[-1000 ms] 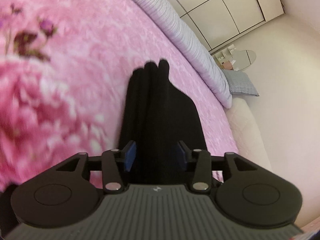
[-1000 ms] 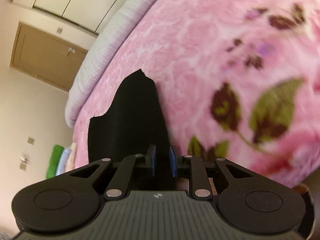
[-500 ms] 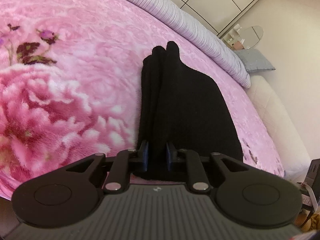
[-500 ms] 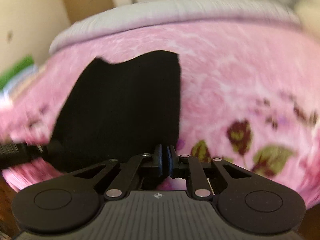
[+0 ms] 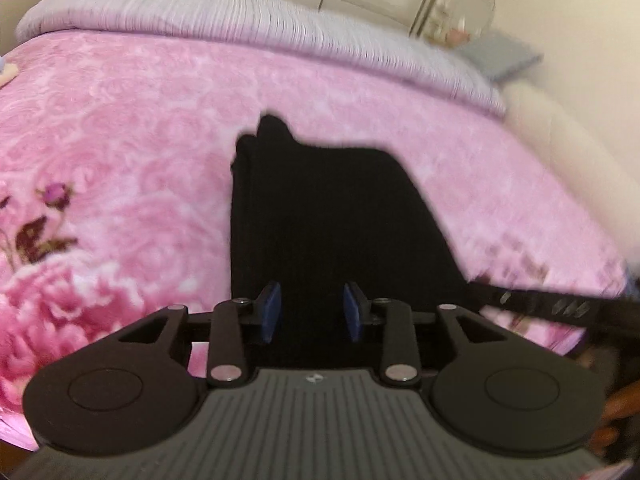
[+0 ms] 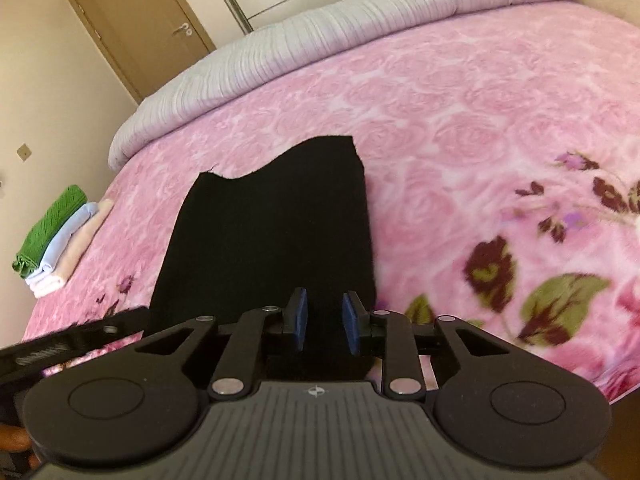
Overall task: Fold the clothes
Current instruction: 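Press the fold flat and open both grippers, then withdraw both grippers from the folded black bundle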
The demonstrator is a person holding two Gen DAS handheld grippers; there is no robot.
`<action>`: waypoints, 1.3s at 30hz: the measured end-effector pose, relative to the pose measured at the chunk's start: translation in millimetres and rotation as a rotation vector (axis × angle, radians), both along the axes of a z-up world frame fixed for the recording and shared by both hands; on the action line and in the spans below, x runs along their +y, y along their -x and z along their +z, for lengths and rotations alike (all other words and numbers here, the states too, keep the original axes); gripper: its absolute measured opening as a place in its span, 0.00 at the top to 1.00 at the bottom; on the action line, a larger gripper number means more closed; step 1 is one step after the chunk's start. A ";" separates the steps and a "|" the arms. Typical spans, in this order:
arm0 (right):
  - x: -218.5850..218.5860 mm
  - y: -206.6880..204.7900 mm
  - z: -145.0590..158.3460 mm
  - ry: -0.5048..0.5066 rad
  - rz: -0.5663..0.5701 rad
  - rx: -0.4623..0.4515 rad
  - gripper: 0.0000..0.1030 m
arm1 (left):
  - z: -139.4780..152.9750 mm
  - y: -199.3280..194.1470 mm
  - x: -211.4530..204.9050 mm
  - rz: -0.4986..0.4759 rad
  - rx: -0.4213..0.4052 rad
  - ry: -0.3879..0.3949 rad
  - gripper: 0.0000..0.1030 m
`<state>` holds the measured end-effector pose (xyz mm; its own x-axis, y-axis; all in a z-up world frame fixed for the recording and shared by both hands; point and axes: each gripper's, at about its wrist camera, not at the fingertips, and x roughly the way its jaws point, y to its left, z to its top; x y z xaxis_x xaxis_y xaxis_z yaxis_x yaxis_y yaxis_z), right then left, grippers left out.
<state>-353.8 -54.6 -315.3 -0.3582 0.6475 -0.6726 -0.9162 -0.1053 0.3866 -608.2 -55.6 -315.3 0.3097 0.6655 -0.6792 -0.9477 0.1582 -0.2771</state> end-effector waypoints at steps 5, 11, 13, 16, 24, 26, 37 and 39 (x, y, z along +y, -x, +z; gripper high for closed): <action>-5.0 22.8 -9.3 -0.032 0.066 -0.114 0.72 | -14.2 8.9 -1.7 0.021 -0.047 0.008 0.72; -8.8 16.1 -4.8 -0.011 0.040 -0.130 0.56 | 5.0 -3.6 -9.6 0.044 0.020 0.038 0.69; -9.7 8.6 -0.6 0.030 0.005 -0.116 0.32 | 12.9 -8.2 -13.7 0.044 0.041 0.046 0.61; -18.6 5.3 8.1 0.043 0.003 -0.122 0.12 | 20.4 -16.3 -19.5 0.055 0.111 0.049 0.40; -23.2 4.0 6.2 0.180 -0.062 -0.225 0.13 | 28.2 -23.4 -35.7 0.067 0.205 0.068 0.26; -27.0 3.8 9.4 0.187 -0.072 -0.233 0.13 | 32.5 -25.0 -40.2 0.073 0.216 0.057 0.24; -51.9 10.0 24.1 0.151 -0.069 -0.235 0.13 | 56.4 -39.1 -70.7 0.071 0.287 -0.025 0.11; -56.3 9.6 26.0 0.144 -0.075 -0.235 0.13 | 58.8 -40.8 -77.0 0.071 0.296 -0.035 0.10</action>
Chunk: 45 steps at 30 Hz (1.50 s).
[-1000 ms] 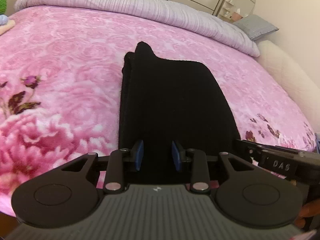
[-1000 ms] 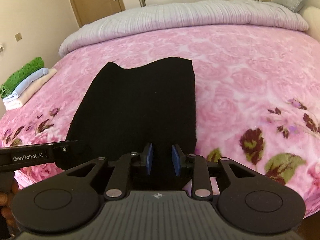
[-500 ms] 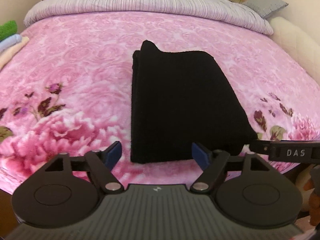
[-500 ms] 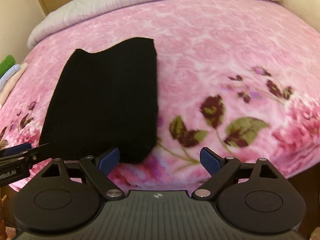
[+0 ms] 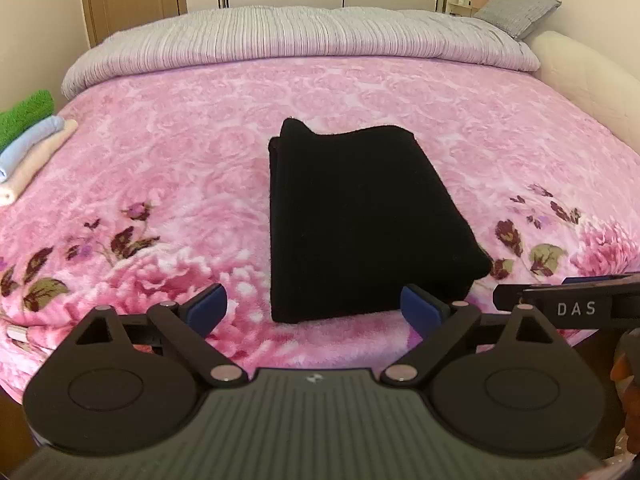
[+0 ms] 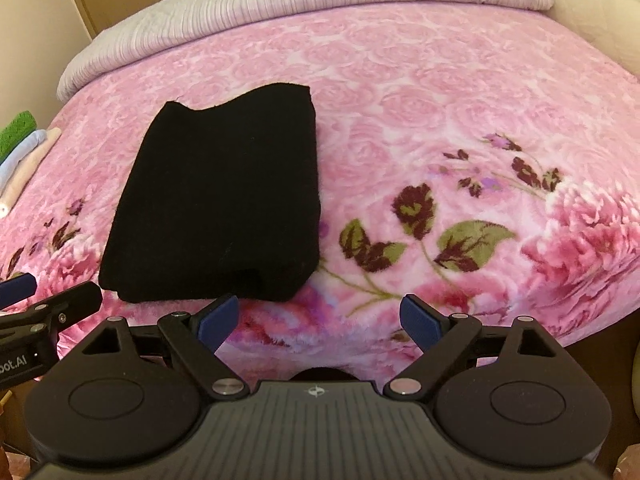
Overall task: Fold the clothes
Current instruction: 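Withdraw both grippers from the folded black bundle, then grasp the folded black bundle with the left gripper while the right gripper grasps it too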
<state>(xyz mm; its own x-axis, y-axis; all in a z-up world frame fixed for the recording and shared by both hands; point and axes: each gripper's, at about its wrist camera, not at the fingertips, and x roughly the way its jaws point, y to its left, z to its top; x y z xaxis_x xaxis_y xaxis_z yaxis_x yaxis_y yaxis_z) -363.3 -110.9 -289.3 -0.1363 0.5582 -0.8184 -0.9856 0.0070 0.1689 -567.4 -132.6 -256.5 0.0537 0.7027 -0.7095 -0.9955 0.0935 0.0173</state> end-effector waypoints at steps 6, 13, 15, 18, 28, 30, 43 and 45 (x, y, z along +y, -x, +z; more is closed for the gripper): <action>-16.1 1.8 7.9 -0.034 0.002 0.001 0.13 | 8.1 -2.7 -21.6 0.007 0.029 -0.026 0.07; -29.4 10.4 15.5 -0.059 0.052 0.013 0.13 | 16.9 0.3 -45.1 0.056 0.049 -0.053 0.04; -32.2 12.8 16.3 -0.062 0.068 0.015 0.13 | 18.3 3.4 -51.0 0.076 0.045 -0.054 0.03; -34.1 17.6 16.4 -0.061 0.101 0.014 0.13 | 19.8 8.3 -59.3 0.110 0.042 -0.055 0.03; -38.9 37.4 22.1 -0.079 0.171 -0.018 0.13 | 20.3 35.1 -77.1 0.182 -0.013 -0.064 0.03; -40.0 41.1 23.8 -0.088 0.177 -0.034 0.13 | 19.8 40.6 -73.8 0.183 -0.030 -0.068 0.02; -15.4 1.8 12.3 -0.100 0.090 0.066 0.13 | -7.9 94.4 -9.6 0.140 -0.499 -0.021 0.03; -3.6 -13.0 7.1 -0.096 0.059 0.144 0.13 | -20.1 104.3 9.8 0.149 -0.576 0.016 0.03</action>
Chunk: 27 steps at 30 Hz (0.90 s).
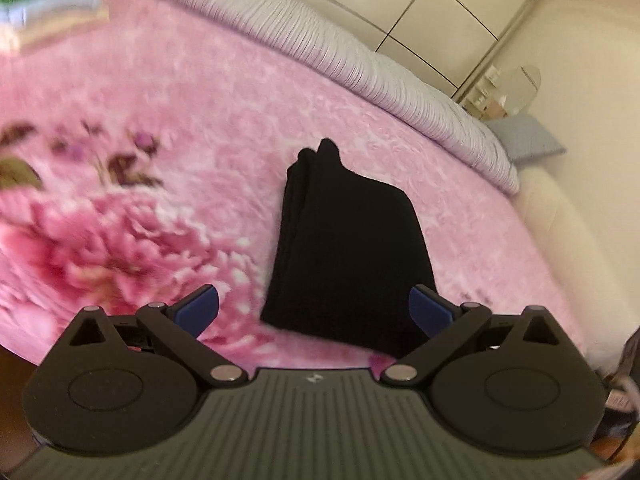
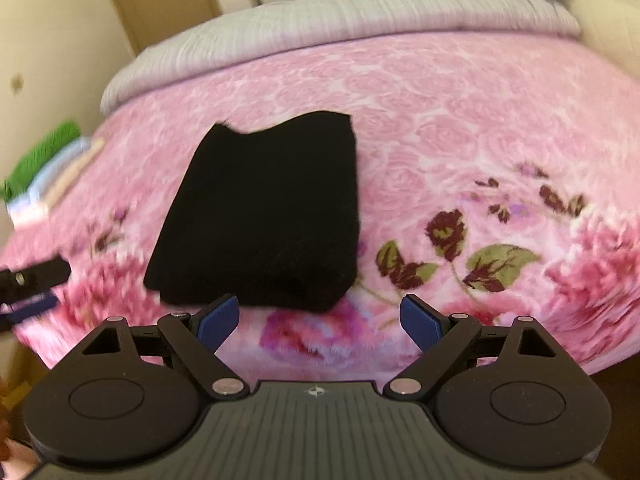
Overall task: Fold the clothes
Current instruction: 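Grasp the folded black bundle with the left gripper while the right gripper grasps it too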
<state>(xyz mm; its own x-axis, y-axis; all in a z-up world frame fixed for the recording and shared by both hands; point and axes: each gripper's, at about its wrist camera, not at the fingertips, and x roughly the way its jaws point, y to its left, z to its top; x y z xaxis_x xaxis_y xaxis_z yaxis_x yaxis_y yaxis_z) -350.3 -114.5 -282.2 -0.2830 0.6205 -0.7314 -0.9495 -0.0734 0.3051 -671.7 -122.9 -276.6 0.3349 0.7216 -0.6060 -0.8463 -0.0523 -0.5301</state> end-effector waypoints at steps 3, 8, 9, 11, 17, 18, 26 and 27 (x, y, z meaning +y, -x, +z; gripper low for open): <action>21.7 -23.9 -13.3 0.027 -0.047 0.132 0.13 | -22.6 11.4 32.5 -0.006 -0.110 0.066 0.07; 58.9 -54.9 -45.6 0.103 -0.125 0.364 0.13 | -59.9 20.1 76.3 -0.021 -0.249 0.162 0.15; 65.5 -59.5 -53.3 0.119 -0.136 0.407 0.13 | -66.2 20.4 83.8 -0.025 -0.265 0.177 0.17; 78.0 -67.0 -68.3 0.149 -0.155 0.481 0.13 | -79.6 21.2 97.8 -0.038 -0.322 0.203 0.24; 106.3 -70.4 -96.4 0.209 -0.135 0.618 0.13 | -101.5 19.3 129.6 -0.081 -0.387 0.229 0.47; 110.7 -70.3 -100.3 0.217 -0.129 0.638 0.13 | -103.3 18.3 134.2 -0.093 -0.394 0.229 0.49; 148.7 -53.9 -111.3 0.259 -0.046 0.674 0.31 | -119.8 17.9 153.1 -0.163 -0.480 0.218 0.58; 153.6 -50.6 -113.0 0.260 -0.031 0.674 0.32 | -121.9 17.9 156.2 -0.171 -0.491 0.220 0.59</action>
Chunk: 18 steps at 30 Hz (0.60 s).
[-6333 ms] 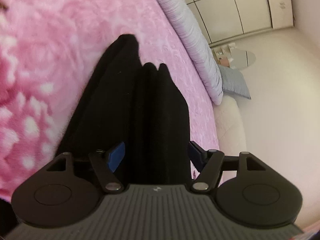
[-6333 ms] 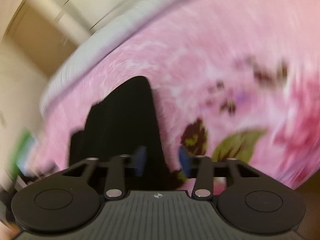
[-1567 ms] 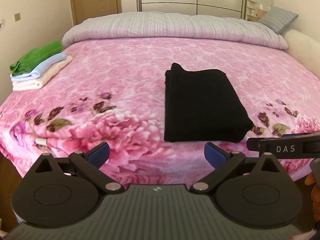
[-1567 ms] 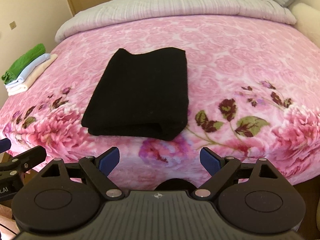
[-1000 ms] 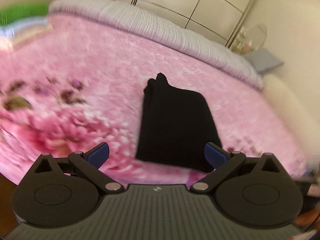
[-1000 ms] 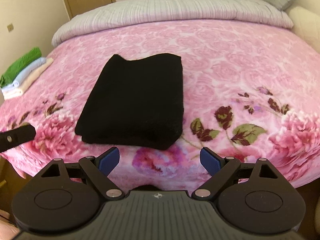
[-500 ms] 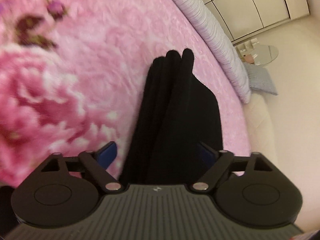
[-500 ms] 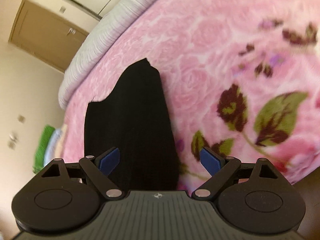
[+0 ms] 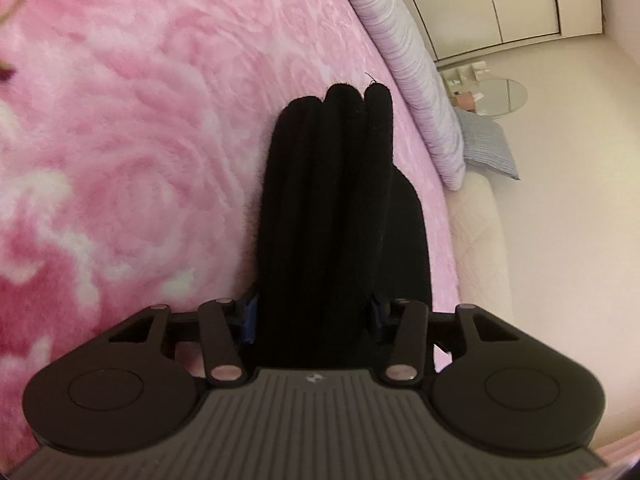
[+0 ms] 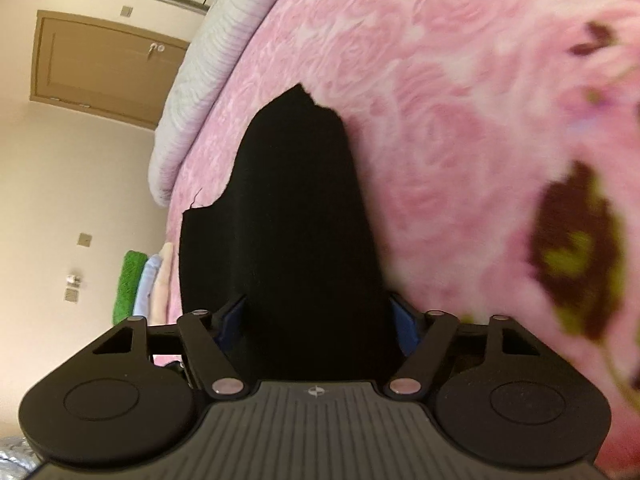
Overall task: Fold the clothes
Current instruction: 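Grasp the folded black bundle with the left gripper while the right gripper grasps it too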
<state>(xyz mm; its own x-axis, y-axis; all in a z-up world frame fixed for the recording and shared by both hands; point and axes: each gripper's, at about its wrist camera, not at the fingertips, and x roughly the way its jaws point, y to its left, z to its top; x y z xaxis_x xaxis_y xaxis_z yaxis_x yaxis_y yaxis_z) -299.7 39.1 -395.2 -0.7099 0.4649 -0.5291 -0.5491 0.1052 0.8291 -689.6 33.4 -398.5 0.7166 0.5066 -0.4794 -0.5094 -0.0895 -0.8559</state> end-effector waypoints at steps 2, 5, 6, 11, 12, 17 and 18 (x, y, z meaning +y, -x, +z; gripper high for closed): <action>8.0 6.0 -1.5 -0.012 0.031 -0.007 0.37 | -4.5 -1.6 9.1 -0.017 -0.020 0.003 0.61; 12.7 5.0 -2.9 -0.009 0.053 -0.003 0.46 | -6.7 -6.9 21.3 -0.049 -0.031 0.014 0.64; 12.3 3.3 -3.6 0.000 0.052 0.004 0.49 | -6.6 -8.5 24.1 -0.054 -0.027 0.023 0.65; 15.1 7.6 14.1 0.075 0.036 -0.008 0.54 | 9.1 -4.8 27.6 -0.046 -0.028 0.101 0.69; 16.2 8.9 20.9 0.093 0.034 -0.004 0.55 | 15.4 -2.6 28.5 -0.037 -0.035 0.118 0.70; 25.1 22.7 71.8 0.174 0.038 0.045 0.57 | 74.4 13.7 30.7 0.017 -0.025 0.152 0.71; 28.4 28.2 83.2 0.188 0.045 0.050 0.57 | 88.2 20.3 29.0 0.032 -0.019 0.163 0.71</action>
<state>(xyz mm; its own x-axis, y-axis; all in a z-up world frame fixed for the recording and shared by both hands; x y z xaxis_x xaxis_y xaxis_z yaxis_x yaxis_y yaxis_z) -327.9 67.5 -311.9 -0.7552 0.3286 -0.5672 -0.5156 0.2365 0.8236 -709.8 62.3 -310.3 0.7108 0.4461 -0.5438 -0.4882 -0.2437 -0.8380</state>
